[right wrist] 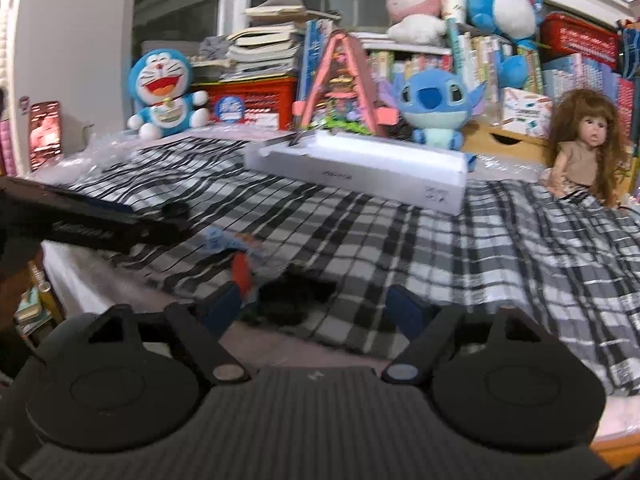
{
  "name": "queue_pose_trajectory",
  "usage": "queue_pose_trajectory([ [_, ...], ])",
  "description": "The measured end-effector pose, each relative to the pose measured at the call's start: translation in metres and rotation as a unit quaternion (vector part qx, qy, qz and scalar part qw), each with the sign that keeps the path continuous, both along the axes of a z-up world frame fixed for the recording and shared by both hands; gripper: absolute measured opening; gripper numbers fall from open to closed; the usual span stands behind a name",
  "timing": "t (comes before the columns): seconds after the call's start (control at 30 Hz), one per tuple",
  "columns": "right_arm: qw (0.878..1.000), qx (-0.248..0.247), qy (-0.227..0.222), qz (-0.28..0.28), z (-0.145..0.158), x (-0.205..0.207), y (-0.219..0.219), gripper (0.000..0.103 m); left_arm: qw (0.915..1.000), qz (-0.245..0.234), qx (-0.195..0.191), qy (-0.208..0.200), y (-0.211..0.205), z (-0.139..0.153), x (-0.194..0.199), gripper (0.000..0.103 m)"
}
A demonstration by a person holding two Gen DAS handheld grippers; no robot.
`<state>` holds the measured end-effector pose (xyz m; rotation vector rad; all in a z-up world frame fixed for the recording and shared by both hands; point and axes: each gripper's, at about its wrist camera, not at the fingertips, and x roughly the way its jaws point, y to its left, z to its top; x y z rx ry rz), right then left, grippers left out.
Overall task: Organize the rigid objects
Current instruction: 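Withdraw both tools from the tray toward the remaining objects, then grasp a black puck with left tool while right tool grasps a black cup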
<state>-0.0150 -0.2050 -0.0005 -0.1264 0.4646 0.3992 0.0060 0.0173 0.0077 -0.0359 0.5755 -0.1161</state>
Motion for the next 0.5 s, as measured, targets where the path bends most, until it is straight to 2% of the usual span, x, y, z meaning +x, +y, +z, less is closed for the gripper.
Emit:
queue_pose_trajectory([
  [0.13, 1.000, -0.004, 0.007, 0.011, -0.003, -0.003, 0.006, 0.075, 1.0000, 0.001, 0.003, 0.004, -0.001, -0.003, 0.007, 0.053],
  [0.4, 0.999, 0.030, 0.034, 0.004, -0.001, 0.004, 0.003, 0.048, 0.9999, -0.005, 0.009, 0.000, -0.008, -0.008, 0.015, 0.051],
  [0.43, 0.999, 0.031, 0.037, 0.002, -0.002, 0.005, 0.003, 0.046, 0.9999, -0.006, 0.011, -0.002, -0.009, -0.008, 0.016, 0.047],
  [0.47, 0.999, 0.032, 0.038, 0.001, -0.002, 0.005, 0.003, 0.043, 0.9999, -0.005, 0.014, -0.004, -0.010, -0.009, 0.016, 0.032],
  [0.5, 0.999, 0.031, 0.040, 0.001, -0.002, 0.005, 0.004, 0.038, 0.9998, -0.002, 0.019, -0.006, -0.012, -0.009, 0.016, 0.031],
])
